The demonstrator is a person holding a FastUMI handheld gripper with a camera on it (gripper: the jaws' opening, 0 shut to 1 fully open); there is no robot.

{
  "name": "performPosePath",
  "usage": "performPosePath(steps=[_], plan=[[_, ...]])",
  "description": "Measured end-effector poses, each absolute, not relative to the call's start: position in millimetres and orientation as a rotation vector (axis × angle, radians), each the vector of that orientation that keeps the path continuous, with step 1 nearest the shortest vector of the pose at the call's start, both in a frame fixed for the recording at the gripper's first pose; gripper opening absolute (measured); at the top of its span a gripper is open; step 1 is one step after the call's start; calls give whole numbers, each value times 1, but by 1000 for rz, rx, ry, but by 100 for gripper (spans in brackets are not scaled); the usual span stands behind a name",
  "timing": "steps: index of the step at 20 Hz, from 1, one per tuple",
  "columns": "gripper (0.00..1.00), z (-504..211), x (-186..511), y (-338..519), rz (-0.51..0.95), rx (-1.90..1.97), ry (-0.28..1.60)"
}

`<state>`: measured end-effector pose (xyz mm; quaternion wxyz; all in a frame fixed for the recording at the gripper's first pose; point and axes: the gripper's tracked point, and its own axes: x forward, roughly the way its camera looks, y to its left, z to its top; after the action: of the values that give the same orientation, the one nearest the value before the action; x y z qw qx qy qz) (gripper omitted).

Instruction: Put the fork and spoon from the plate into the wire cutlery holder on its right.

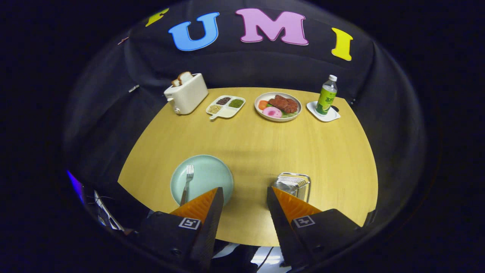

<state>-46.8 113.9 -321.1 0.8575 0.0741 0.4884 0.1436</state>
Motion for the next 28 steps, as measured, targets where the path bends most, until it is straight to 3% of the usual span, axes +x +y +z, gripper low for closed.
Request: performPosePath(steps=[7,19,24,25,27,28], plan=[[73,-369,-72,224,445,121,1120],[70,-449,-91,287,443,24,1278],[55,-473,-93,288,420,-28,1340],[48,-476,-94,287,415,-31,1355],[23,-480,-94,286,415,-35,1355],[15,-475,-93,284,423,-43,1368]])
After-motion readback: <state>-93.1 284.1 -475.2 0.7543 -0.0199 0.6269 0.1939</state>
